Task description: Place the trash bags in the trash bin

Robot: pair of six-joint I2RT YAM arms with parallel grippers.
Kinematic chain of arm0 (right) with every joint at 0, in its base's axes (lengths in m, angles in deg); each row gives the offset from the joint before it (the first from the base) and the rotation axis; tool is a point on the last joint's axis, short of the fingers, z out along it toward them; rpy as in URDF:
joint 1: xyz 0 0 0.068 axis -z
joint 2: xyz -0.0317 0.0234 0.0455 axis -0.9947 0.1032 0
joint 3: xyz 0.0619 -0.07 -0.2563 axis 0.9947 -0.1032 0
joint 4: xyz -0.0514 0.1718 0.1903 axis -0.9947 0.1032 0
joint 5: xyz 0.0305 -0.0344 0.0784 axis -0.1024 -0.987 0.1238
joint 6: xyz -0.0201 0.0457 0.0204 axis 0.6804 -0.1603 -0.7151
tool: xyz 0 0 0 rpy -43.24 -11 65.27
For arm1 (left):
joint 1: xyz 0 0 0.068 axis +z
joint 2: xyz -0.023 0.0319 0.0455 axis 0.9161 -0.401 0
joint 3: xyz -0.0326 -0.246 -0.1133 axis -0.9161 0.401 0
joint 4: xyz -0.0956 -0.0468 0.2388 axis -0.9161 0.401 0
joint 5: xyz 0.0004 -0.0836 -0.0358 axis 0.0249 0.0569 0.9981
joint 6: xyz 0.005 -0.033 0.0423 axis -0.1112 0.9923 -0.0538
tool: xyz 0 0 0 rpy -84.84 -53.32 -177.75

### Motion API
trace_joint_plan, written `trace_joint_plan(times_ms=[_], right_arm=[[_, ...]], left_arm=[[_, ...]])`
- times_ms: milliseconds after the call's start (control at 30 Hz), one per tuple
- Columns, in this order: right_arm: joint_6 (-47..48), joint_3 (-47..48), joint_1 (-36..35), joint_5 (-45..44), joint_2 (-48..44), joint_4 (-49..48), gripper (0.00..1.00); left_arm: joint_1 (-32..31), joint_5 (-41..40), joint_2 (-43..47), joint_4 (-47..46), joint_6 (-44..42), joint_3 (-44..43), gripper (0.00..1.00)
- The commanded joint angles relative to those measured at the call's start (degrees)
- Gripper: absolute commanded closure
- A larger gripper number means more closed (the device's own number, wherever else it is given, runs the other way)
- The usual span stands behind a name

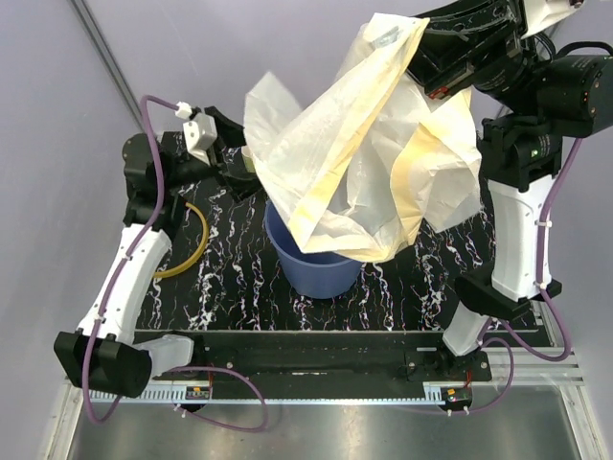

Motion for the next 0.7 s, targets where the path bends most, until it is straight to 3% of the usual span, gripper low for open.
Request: trace_joint_plan(times_ms=[0,167,300,467,500,567,600,633,667], right_arm=[[-1.21,3.57,-3.5,-2.38,0.57,-4.6,1.0],[-0.51,-1.0,-4.92,-2.81,-2.15,-5.39,1.0],[-0.5,-2.49,-5.0,-2.64,-2.78,-4.95,1.0],[-2.52,-3.2,-5.09,-3.78,-0.67,-7.4,1.0],[-2.53,-3.03,-5.35,-3.96,-0.23,-7.41,1.0],[-2.18,-2.15,-5.53,-4.31,0.82,-7.41,1.0],[-1.74,-1.45,-5.7,-4.48,1.09,-7.07,1.0],[-1.3,-1.01,-5.79,-4.57,1.35,-6.63,1.0],[0.36,-0.74,-5.79,-5.01,1.53,-5.06,1.0]], left_arm=[[-3.19,-5.26,1.06,-16.53,1.55,2.44,0.01],[-1.97,-9.22,1.4,-19.19,-1.86,2.62,0.01],[-0.55,-6.17,3.95,-25.25,2.88,5.43,0.01],[-8.63,-6.05,4.93,-25.89,5.52,4.3,0.06],[-9.51,-6.06,3.53,-26.05,6.31,3.33,0.1],[-10.84,-6.75,2.12,-26.06,9.38,0.36,0.45],[-10.75,-8.85,1.5,-25.45,12.61,-0.62,0.54],[-9.18,-8.35,1.41,-23.61,14.12,-1.76,0.71],[-8.04,-7.12,1.41,-23.07,15.62,-3.86,0.79]])
